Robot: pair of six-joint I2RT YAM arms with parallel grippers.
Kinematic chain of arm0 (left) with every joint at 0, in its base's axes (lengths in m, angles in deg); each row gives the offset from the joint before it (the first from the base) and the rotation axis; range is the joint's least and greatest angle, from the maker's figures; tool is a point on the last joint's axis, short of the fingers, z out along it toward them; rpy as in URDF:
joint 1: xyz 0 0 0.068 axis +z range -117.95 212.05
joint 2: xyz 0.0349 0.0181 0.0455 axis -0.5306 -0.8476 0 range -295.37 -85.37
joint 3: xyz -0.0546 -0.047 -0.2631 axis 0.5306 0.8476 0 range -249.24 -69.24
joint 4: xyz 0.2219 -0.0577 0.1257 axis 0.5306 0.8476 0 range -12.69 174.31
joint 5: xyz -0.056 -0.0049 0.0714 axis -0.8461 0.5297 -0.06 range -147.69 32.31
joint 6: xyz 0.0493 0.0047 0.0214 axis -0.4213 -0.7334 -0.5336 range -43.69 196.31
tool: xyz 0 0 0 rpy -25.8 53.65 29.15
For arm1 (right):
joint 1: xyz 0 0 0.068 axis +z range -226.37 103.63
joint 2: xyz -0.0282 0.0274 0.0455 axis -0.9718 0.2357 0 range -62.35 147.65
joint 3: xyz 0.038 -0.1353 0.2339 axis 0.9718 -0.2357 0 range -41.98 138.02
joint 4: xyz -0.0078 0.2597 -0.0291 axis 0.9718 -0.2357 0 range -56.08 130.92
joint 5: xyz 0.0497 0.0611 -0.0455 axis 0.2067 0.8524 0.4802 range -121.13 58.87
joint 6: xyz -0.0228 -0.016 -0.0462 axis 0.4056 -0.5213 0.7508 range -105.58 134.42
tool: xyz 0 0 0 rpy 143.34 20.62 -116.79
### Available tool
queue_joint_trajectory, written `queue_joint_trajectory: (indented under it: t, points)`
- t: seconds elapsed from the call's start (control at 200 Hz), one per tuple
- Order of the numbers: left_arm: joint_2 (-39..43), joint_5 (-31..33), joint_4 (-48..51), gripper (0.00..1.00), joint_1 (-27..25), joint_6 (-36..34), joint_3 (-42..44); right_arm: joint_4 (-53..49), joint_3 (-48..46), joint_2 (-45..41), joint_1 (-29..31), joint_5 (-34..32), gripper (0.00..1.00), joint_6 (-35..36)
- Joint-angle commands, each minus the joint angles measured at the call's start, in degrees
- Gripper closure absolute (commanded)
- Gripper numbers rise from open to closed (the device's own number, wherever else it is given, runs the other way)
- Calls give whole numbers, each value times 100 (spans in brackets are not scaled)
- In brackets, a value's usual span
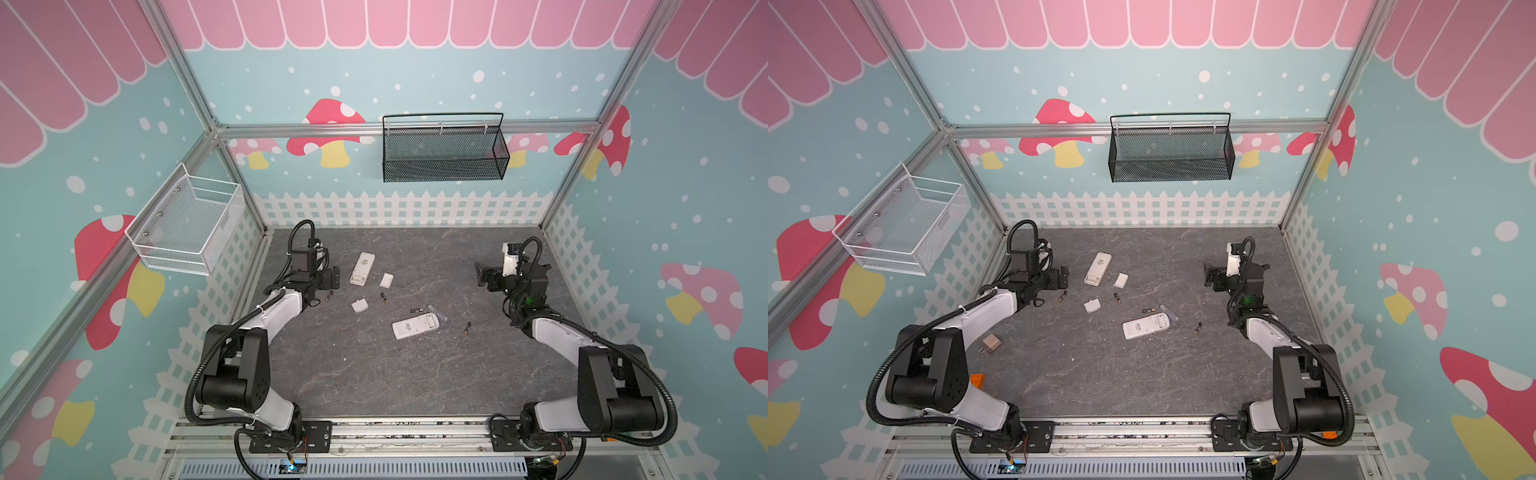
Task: Unload the batteries from the remote control
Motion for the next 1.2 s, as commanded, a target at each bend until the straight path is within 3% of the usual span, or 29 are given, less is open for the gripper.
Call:
queue_joint_trajectory:
  t: [0.0,0.215,0.435,0.595,0.695,0.881,0.946,1.191]
  points:
    - [191,-291,-636,1,222,-109,354,202,-372,-175,4,-818,4,1048]
    - [338,-715,-1690,1,314,-293,1157,1383,-1232,-152,-113,-1247,3,1648]
    - [342,-1187,-3164,1,313,-201,1956,2111,-1746,2,-328,-1348,4,1324]
    - [283,-1199,-4691,0,520,127,2688,2712,-2067,-16,-421,-1078,4,1220]
    - [6,-1206,-6562,1,551,173,3495,3394,-2346,77,-441,-922,5,1150]
    - [-4,-1123,-5863,0,551,210,3163,5222,-2909,824,-439,-1125,5,1082]
    - [7,-1118,-5778,0,550,197,3142,4528,-2719,645,-438,-1224,5,1006]
    - [88,-1119,-5653,1,551,178,3150,4325,-2551,723,-395,-1447,1,976]
